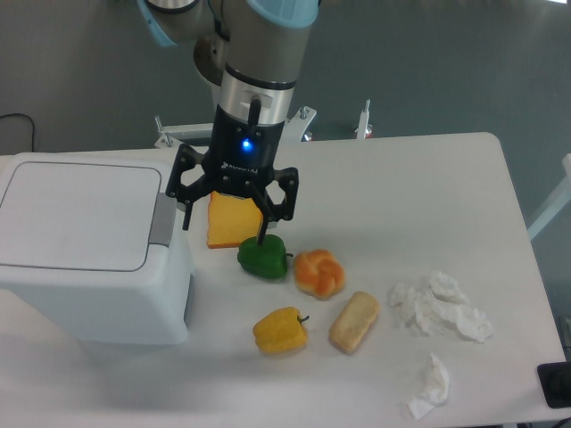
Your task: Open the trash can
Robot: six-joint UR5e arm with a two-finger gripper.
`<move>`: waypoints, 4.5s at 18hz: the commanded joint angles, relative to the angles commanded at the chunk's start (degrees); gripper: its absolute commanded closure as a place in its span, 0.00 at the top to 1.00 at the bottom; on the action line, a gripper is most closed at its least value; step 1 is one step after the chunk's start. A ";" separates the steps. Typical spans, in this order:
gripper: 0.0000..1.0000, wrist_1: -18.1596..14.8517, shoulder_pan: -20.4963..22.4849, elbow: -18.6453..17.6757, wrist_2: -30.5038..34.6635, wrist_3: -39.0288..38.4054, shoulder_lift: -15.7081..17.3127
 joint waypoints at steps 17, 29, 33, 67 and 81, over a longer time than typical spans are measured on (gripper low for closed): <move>1.00 0.09 -0.53 -1.85 0.09 0.53 0.09; 1.00 0.18 -0.53 -2.20 0.09 0.53 0.00; 1.00 0.18 -0.53 -2.20 0.09 0.53 0.00; 1.00 0.26 2.81 2.81 -1.23 1.84 0.35; 1.00 0.00 5.01 3.69 12.91 23.45 -0.44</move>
